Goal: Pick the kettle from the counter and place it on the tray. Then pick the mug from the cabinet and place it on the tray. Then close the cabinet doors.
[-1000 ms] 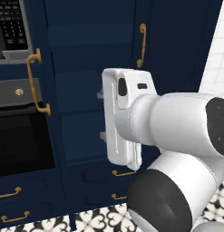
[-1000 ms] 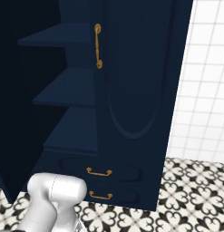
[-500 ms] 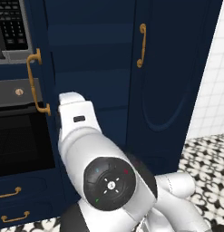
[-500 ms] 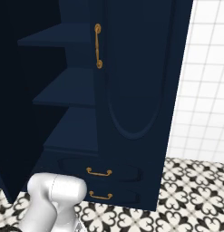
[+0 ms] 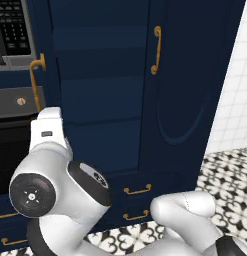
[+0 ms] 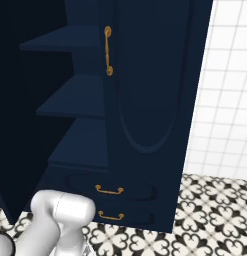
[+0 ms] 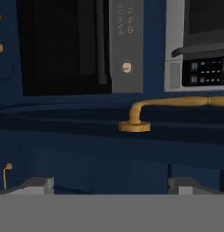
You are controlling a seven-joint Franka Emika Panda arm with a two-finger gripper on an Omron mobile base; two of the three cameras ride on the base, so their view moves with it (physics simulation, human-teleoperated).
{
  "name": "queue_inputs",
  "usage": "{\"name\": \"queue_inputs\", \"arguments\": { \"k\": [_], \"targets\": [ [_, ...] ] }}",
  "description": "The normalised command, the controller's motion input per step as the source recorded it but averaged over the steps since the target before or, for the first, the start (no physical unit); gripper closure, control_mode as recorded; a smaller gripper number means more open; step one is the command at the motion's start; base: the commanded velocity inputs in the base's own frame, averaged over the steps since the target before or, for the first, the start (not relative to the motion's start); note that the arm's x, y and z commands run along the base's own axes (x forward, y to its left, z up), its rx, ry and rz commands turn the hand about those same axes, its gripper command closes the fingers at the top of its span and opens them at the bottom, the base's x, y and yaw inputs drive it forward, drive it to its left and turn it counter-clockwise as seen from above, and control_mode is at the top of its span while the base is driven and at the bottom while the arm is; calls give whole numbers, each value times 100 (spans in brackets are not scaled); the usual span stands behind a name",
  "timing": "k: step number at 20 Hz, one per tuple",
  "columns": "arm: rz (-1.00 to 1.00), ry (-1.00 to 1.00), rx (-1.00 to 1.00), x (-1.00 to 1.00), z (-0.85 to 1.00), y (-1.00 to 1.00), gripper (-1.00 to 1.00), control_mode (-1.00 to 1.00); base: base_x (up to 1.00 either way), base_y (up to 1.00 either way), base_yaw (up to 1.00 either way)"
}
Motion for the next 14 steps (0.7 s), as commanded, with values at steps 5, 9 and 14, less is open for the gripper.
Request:
{"name": "queue_inputs", "arguments": {
  "k": [5, 9, 14],
  "targets": [
    [-14, 0, 0, 71, -23, 24, -100, -100, 0, 0, 0],
    [-13, -3, 0, 37, -5, 7, -100, -100, 0, 0, 0],
    [-5, -12, 0, 25, -8, 0, -100, -100, 0, 0, 0]
  ]
}}
